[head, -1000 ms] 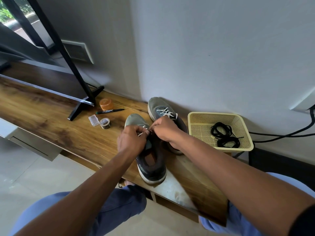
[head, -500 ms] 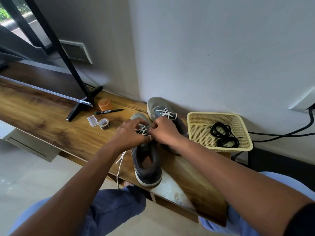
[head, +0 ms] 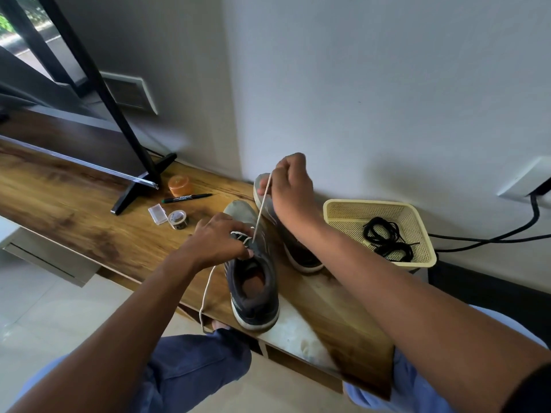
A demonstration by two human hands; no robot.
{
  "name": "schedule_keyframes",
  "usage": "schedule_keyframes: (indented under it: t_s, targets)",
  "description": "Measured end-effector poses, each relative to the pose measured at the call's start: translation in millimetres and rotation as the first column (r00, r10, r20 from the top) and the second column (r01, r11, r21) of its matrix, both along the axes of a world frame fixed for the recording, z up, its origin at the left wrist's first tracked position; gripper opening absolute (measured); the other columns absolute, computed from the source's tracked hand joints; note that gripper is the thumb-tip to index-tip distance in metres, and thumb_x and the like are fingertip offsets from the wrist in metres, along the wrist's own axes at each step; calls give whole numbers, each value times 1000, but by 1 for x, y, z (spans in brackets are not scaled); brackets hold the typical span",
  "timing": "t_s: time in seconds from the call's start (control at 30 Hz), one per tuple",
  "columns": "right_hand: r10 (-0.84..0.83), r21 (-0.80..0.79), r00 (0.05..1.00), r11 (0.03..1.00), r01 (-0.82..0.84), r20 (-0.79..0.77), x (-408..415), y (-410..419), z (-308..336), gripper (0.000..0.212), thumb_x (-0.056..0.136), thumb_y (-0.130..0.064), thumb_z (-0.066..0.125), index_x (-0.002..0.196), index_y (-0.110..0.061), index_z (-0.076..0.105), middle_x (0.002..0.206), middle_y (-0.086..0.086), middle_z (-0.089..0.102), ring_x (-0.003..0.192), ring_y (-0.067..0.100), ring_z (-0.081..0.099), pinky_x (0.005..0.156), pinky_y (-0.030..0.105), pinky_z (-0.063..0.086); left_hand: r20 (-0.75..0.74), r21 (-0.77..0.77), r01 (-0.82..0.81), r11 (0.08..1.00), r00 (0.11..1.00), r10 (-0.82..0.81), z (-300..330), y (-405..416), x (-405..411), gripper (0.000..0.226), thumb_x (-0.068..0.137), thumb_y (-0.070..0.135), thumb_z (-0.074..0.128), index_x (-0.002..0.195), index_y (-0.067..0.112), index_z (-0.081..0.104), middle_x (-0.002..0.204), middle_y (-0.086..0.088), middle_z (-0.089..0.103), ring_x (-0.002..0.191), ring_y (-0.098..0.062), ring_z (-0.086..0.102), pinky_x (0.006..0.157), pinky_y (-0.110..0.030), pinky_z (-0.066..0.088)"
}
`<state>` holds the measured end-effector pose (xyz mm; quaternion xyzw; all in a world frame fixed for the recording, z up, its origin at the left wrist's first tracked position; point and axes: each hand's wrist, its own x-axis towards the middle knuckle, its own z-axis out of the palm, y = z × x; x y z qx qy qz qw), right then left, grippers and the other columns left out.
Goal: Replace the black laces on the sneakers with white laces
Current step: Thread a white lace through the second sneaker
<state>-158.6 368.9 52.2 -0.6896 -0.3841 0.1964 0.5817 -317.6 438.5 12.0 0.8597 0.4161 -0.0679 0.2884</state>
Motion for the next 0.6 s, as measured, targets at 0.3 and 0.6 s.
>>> schedule_keyframes:
  t_s: [0.3,0.6]
  targets:
    - [-174,159,940,961,228,-294,47,-1,32,8,104,-16,37,101,-19,44,74,4,52,60,15,44,55,30,36,14,6,21,1000,1000,-21,3,2,2,42,83,41,80,116,60,64,157,-2,40,146,-28,30,121,-58,25]
    - [-323,287,944,900,328,-64,61,-11,44,11,96,-17,39,101,-15,48,63,5,51,54,15,44,56,32,39,30,43,63,997,997,-64,4,3,4,44,84,51,76,126,55,65,149,-3,49,143,-26,36,120,-57,26]
